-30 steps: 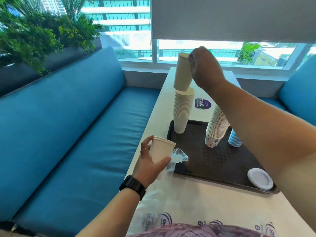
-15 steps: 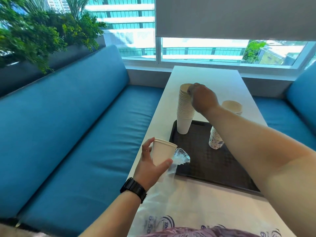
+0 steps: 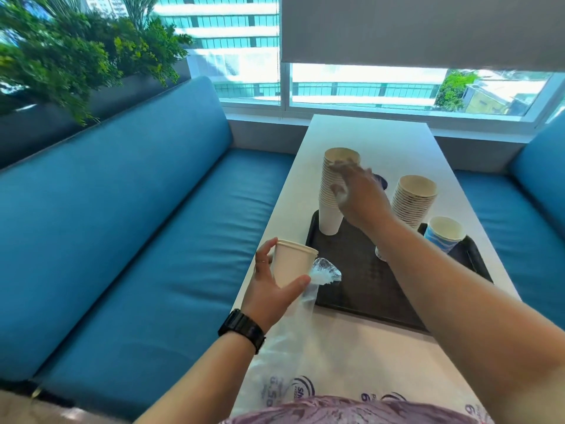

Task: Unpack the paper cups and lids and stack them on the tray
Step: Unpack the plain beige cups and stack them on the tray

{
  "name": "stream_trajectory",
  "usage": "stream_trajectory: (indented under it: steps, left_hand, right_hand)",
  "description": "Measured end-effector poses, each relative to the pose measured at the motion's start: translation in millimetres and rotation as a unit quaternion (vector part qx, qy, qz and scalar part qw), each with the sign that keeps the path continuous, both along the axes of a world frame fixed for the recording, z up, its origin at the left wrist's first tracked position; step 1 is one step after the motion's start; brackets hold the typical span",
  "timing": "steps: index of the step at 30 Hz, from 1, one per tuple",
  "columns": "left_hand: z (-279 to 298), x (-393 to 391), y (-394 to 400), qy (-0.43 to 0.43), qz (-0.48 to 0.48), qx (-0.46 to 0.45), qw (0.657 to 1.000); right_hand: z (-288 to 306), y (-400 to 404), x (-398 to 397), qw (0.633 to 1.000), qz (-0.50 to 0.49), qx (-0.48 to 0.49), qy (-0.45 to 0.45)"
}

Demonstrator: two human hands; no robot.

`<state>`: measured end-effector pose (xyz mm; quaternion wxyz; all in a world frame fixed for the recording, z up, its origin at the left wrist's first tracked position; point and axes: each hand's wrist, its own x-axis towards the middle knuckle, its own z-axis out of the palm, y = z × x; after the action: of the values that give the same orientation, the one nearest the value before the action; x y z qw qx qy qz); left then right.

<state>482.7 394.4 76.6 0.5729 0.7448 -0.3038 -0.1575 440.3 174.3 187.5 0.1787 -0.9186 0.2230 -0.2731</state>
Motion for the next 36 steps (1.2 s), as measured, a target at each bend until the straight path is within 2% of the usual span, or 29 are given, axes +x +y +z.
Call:
stream_trajectory:
  steps: [3, 7, 11, 28, 36]
  left_hand:
    - [3, -2, 1, -0.002, 0.0, 0.0, 1.0]
    - [6, -4, 1, -0.009, -0.007, 0.0, 1.0]
    - [11, -9, 5, -0.005, -0.009, 0.0, 1.0]
    - [19, -16, 7, 0.004, -0.023, 0.01, 1.0]
    - [10, -20, 11, 0.002, -0.026, 0.028, 0.999]
  right_hand:
    - [-5, 32, -19, 0.995, 0.027, 0.099, 0.005]
    - [-17, 60, -35, 0.969, 0.074, 0.234, 0.028]
    - [-27, 71, -43, 0.948, 0.109, 0.293, 0.057]
    - [-36, 72, -49, 0.958, 0.11, 0.258, 0.068]
    - [-23, 53, -49, 0.978, 0.05, 0.204, 0.0]
